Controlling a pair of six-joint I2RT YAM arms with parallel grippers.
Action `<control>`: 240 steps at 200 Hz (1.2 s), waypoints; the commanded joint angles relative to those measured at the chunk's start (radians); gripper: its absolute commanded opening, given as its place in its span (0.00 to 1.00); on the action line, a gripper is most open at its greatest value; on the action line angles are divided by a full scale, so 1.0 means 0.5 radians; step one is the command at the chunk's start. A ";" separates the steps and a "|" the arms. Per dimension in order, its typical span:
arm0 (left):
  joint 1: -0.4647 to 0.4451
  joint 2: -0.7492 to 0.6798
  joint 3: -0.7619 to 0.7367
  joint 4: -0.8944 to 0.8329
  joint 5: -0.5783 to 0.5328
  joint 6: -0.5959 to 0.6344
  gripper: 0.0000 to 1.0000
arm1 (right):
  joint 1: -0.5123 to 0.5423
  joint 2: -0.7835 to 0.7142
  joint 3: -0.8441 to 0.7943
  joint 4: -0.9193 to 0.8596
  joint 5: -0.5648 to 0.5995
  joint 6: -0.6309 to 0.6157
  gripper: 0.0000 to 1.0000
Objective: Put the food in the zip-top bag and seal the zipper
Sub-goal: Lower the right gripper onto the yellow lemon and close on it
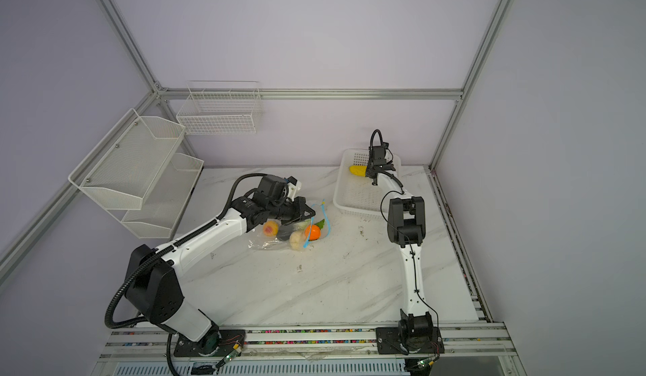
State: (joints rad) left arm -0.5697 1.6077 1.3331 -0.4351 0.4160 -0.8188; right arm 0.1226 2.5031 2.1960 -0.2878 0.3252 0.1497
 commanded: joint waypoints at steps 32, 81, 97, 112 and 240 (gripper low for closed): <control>0.014 0.033 0.117 0.011 0.023 0.049 0.00 | -0.045 0.159 0.210 -0.106 -0.018 -0.082 0.66; 0.014 0.060 0.135 0.005 0.024 0.045 0.00 | -0.070 0.244 0.264 -0.096 -0.047 -0.087 0.66; 0.014 0.067 0.138 0.005 0.024 0.044 0.00 | -0.077 0.270 0.283 -0.095 -0.060 -0.085 0.65; 0.014 0.078 0.143 0.007 0.027 0.042 0.00 | -0.080 0.292 0.307 -0.093 -0.075 -0.083 0.65; 0.014 0.098 0.179 -0.013 0.022 0.049 0.00 | -0.095 0.388 0.404 -0.099 -0.250 -0.071 0.57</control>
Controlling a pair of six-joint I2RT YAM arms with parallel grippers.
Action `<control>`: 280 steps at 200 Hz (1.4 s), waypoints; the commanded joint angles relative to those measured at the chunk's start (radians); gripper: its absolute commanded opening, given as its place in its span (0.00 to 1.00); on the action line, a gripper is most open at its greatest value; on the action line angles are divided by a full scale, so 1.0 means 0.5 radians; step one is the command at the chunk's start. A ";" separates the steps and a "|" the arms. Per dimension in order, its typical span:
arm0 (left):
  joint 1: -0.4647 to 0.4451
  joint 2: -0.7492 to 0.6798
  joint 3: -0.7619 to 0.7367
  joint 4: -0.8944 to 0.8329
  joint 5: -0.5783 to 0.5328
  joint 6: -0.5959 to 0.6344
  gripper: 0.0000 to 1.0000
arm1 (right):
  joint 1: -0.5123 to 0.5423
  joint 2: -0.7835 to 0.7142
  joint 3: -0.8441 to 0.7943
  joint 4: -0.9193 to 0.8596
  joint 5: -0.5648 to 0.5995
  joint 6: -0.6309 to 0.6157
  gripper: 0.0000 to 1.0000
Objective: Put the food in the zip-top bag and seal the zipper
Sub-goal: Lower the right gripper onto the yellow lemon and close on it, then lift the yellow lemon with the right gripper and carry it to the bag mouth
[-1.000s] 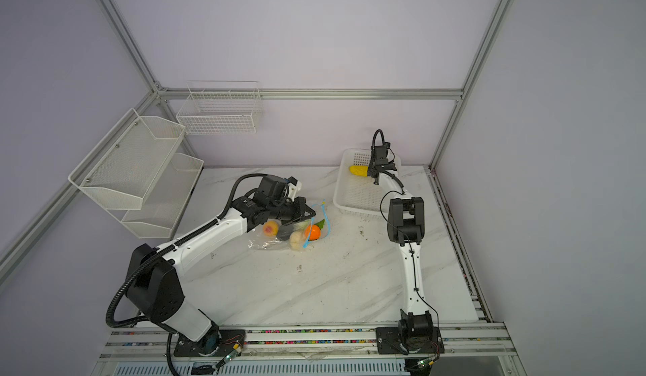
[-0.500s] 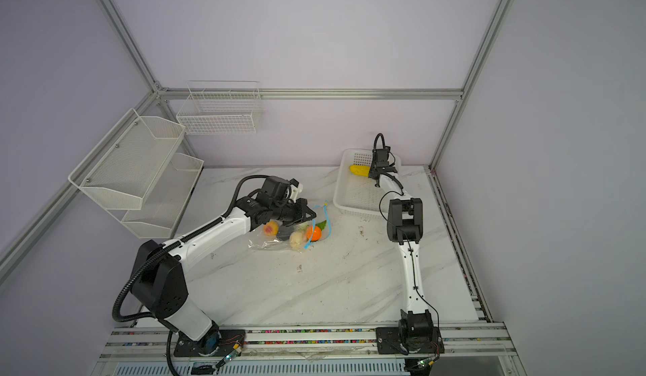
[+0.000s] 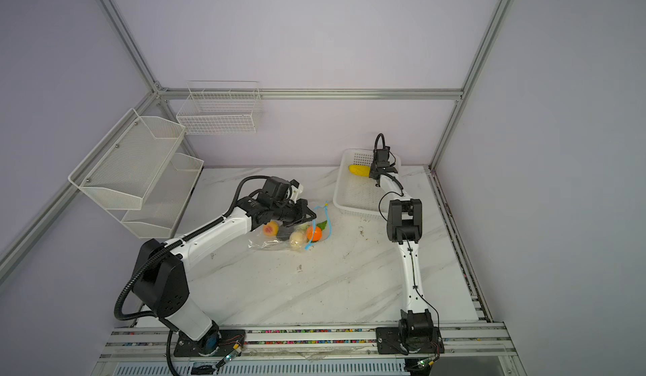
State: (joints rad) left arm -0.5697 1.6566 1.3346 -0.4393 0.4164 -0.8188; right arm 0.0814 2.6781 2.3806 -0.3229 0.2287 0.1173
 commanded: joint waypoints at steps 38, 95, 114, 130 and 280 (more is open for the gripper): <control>0.014 -0.007 0.168 -0.007 0.020 0.048 0.00 | -0.013 0.000 -0.005 -0.023 -0.072 0.002 0.55; 0.017 -0.040 0.142 -0.007 -0.001 0.054 0.00 | -0.013 -0.138 -0.072 -0.023 -0.096 0.005 0.54; 0.014 -0.047 0.138 -0.005 -0.004 0.058 0.00 | -0.013 -0.208 -0.126 -0.034 -0.110 0.015 0.54; 0.015 -0.055 0.132 -0.001 -0.011 0.058 0.00 | -0.011 -0.294 -0.232 -0.007 -0.123 0.019 0.54; 0.016 -0.061 0.089 0.093 0.036 0.033 0.00 | 0.002 -1.152 -1.411 0.258 -0.474 0.330 0.54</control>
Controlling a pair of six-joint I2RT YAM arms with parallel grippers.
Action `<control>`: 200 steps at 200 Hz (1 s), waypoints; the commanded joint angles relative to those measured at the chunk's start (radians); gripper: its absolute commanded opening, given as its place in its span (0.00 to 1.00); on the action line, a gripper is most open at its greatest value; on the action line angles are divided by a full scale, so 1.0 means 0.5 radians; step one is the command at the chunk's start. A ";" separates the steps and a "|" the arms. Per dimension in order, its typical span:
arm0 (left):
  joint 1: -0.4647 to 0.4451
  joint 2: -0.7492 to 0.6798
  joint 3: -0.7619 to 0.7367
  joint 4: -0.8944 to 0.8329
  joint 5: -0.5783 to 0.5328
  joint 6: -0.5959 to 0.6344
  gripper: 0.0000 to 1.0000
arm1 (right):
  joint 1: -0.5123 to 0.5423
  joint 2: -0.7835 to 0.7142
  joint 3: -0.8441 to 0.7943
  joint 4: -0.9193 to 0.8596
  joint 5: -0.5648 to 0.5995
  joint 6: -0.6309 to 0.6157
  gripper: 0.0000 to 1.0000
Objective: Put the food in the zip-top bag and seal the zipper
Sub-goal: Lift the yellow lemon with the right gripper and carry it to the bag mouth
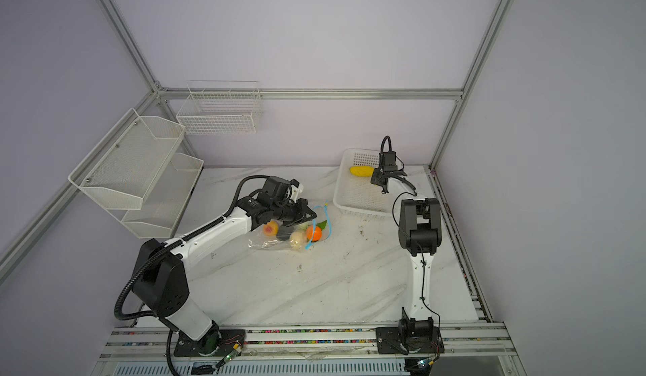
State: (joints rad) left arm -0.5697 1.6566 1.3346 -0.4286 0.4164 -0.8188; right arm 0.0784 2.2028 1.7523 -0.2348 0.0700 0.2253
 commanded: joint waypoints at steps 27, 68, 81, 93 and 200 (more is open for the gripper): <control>0.014 -0.067 0.085 0.073 0.038 0.036 0.00 | 0.038 -0.404 -0.361 0.109 -0.282 0.203 0.54; 0.016 -0.061 0.083 0.092 0.048 0.027 0.00 | 0.122 -0.729 -0.692 0.184 -0.468 0.352 0.54; 0.015 -0.060 0.087 0.096 0.058 0.027 0.00 | 0.166 -0.809 -0.760 0.157 -0.513 0.370 0.54; 0.017 -0.060 0.089 0.099 0.062 0.030 0.00 | 0.199 -0.884 -0.836 0.161 -0.584 0.395 0.54; 0.016 -0.105 0.087 0.123 0.048 0.009 0.00 | 0.459 -1.502 -1.440 0.270 -0.955 0.620 0.55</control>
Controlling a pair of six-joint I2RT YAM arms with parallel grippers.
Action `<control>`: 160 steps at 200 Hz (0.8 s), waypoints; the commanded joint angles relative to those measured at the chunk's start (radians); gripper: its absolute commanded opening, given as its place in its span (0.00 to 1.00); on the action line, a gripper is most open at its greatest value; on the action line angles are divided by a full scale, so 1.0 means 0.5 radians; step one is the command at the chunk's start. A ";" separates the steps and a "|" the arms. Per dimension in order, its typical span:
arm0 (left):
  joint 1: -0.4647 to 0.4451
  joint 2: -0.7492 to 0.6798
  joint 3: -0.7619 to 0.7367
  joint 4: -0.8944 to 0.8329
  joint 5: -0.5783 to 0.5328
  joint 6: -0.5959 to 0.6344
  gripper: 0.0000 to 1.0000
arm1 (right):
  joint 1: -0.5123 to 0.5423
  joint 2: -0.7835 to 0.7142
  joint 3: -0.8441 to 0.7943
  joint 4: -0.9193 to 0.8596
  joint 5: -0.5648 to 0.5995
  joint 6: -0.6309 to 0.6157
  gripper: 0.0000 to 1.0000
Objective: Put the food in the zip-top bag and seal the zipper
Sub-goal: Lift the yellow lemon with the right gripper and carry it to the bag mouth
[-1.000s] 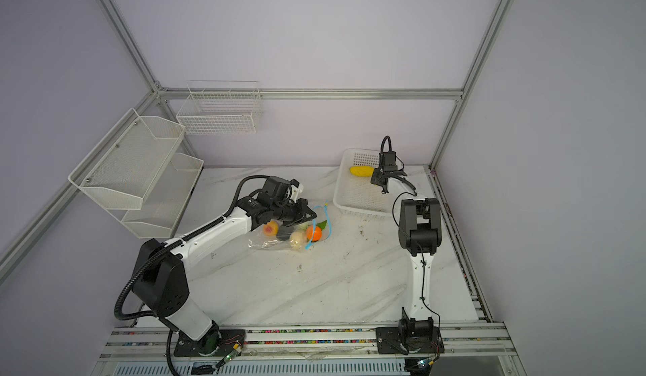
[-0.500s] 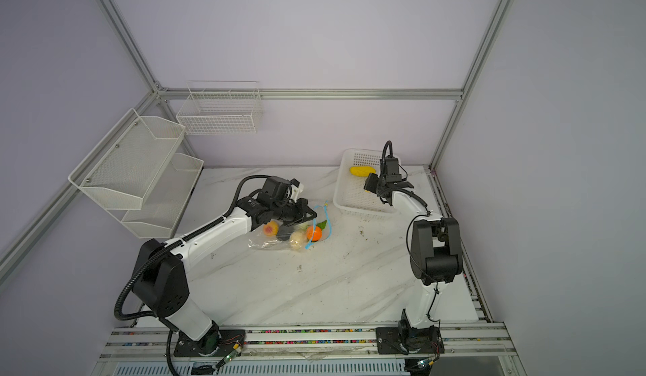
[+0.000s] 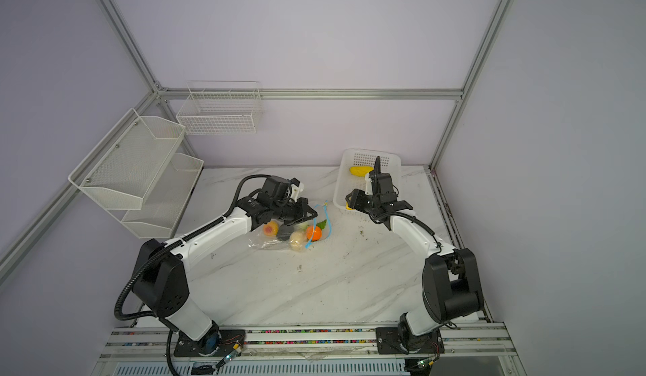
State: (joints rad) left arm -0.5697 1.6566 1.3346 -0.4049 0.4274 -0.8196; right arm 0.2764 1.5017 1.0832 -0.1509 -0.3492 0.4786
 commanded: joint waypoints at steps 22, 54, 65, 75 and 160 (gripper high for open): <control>0.016 -0.122 0.086 0.073 0.014 0.005 0.00 | 0.149 -0.145 -0.172 0.150 -0.150 0.159 0.55; 0.011 -0.135 0.087 0.067 0.009 -0.002 0.00 | 0.258 -0.149 -0.200 0.215 -0.169 0.175 0.55; 0.012 -0.145 0.086 0.068 0.007 -0.005 0.00 | 0.294 -0.133 -0.207 0.247 -0.171 0.177 0.55; 0.007 -0.149 0.086 0.064 0.004 -0.008 0.00 | 0.321 -0.104 -0.209 0.277 -0.178 0.181 0.55; -0.002 -0.172 0.102 0.043 -0.011 -0.008 0.00 | 0.516 0.083 -0.124 0.383 -0.183 0.170 0.55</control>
State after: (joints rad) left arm -0.5697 1.6138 1.3346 -0.4068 0.4164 -0.8204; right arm 0.5171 1.5253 0.9882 0.0002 -0.4358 0.5606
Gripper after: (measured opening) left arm 0.047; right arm 0.549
